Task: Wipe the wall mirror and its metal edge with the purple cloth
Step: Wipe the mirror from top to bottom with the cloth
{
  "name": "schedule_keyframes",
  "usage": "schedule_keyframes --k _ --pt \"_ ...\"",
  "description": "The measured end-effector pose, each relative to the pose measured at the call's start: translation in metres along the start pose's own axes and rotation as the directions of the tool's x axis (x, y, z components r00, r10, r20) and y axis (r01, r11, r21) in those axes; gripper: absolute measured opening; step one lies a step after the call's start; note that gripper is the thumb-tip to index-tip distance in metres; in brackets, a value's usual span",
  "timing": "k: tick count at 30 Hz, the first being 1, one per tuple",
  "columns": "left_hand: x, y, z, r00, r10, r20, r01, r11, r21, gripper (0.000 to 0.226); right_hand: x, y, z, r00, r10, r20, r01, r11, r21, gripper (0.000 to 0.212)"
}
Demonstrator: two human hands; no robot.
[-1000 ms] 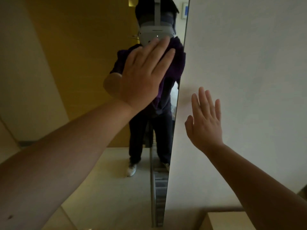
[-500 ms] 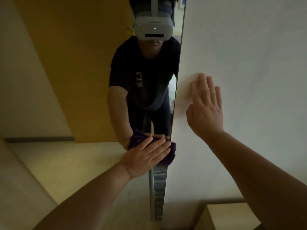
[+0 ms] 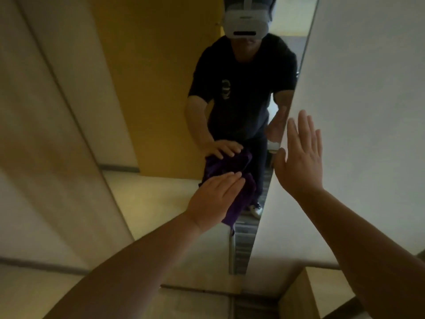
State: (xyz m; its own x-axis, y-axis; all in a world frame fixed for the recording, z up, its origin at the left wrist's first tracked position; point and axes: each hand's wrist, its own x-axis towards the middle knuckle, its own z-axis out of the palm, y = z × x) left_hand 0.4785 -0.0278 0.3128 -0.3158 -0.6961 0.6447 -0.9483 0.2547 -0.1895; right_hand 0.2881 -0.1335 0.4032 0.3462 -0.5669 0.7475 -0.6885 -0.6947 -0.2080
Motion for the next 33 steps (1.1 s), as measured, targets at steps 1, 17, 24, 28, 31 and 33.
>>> schedule_keyframes --k 1,17,24,28,31,33 --pt "-0.004 -0.007 -0.016 0.998 -0.057 -0.012 0.056 0.998 -0.007 0.039 -0.004 -0.016 0.0 1.0 -0.032 0.0 0.031 0.999 0.041 0.063" --pt "-0.169 -0.218 -0.096 0.952 -0.293 -0.091 0.29 0.956 -0.043 0.046 -0.081 -0.214 0.153 0.952 -0.155 0.265 0.181 0.981 -0.075 0.065" --pt "-0.225 -0.232 -0.042 0.942 -0.267 -0.205 0.267 0.963 -0.028 0.057 -0.114 -0.224 0.226 0.972 -0.184 0.145 0.198 0.976 -0.091 0.069" --pt "-0.259 -0.233 0.002 0.925 -0.228 -0.303 0.237 0.972 -0.01 0.051 -0.145 -0.213 0.269 0.976 -0.206 0.066 0.213 0.97 -0.115 0.074" --pt "-0.281 -0.23 0.03 0.908 -0.246 -0.339 0.24 0.969 -0.058 0.048 -0.163 -0.199 0.295 0.98 -0.189 0.064 0.198 0.956 -0.216 0.074" --pt "-0.294 -0.226 0.046 0.899 -0.262 -0.352 0.243 0.965 -0.097 0.048 -0.17 -0.189 0.312 0.982 -0.179 0.065 0.19 0.943 -0.274 0.07"
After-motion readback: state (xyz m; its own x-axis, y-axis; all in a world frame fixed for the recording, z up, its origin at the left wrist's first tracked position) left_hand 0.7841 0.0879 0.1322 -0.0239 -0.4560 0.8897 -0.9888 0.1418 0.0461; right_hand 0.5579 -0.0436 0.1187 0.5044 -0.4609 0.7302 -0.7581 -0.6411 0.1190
